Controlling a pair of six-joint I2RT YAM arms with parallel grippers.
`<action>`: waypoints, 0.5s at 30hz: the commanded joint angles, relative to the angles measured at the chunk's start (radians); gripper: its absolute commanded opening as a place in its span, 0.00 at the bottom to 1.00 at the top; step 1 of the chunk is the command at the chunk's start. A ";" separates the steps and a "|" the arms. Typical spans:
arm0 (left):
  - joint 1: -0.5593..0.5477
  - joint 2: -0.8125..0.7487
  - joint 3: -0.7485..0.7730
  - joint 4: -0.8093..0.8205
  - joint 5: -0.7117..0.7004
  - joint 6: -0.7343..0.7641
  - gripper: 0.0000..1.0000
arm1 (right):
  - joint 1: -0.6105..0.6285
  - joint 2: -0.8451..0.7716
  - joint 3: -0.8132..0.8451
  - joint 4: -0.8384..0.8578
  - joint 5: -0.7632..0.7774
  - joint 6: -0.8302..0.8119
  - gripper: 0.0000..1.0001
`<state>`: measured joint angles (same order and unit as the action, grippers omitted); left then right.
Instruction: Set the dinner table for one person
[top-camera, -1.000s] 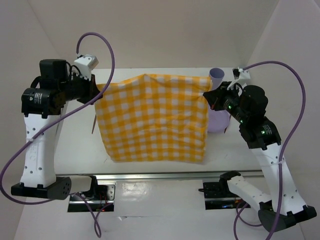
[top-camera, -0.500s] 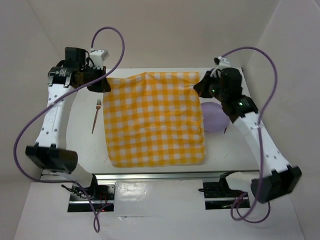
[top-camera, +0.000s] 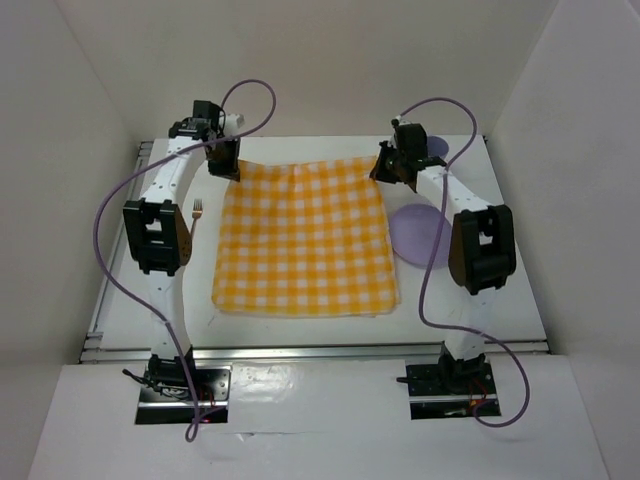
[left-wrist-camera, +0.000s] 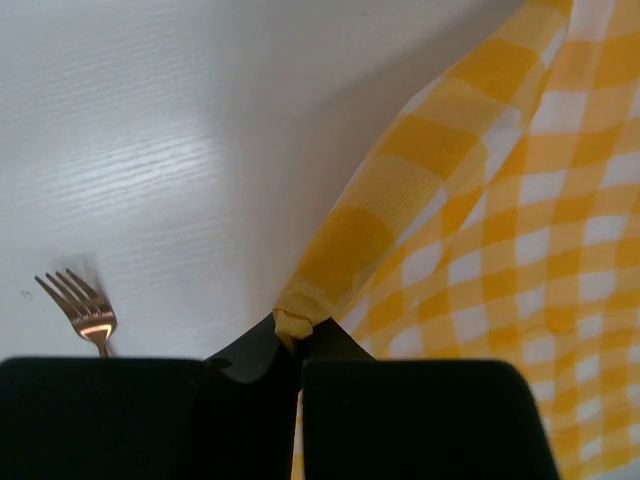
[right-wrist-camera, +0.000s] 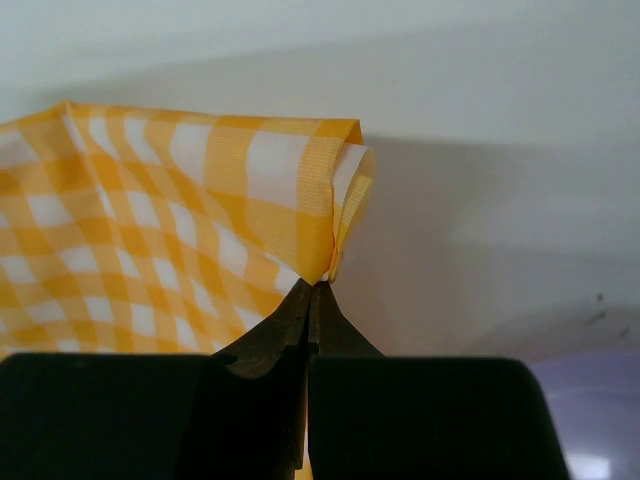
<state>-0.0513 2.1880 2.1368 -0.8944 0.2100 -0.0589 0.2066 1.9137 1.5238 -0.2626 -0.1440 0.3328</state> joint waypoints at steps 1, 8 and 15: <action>-0.001 0.071 0.081 0.057 -0.050 -0.019 0.00 | -0.035 0.111 0.111 0.086 0.001 0.000 0.00; -0.011 0.151 0.092 0.147 -0.139 0.019 0.13 | -0.053 0.295 0.292 0.005 -0.020 -0.012 0.21; -0.073 0.161 0.083 0.219 -0.256 0.110 0.19 | -0.053 0.268 0.240 0.043 0.014 0.012 0.21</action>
<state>-0.0860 2.3398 2.1880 -0.7399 0.0223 0.0006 0.1570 2.2295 1.7420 -0.2462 -0.1471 0.3321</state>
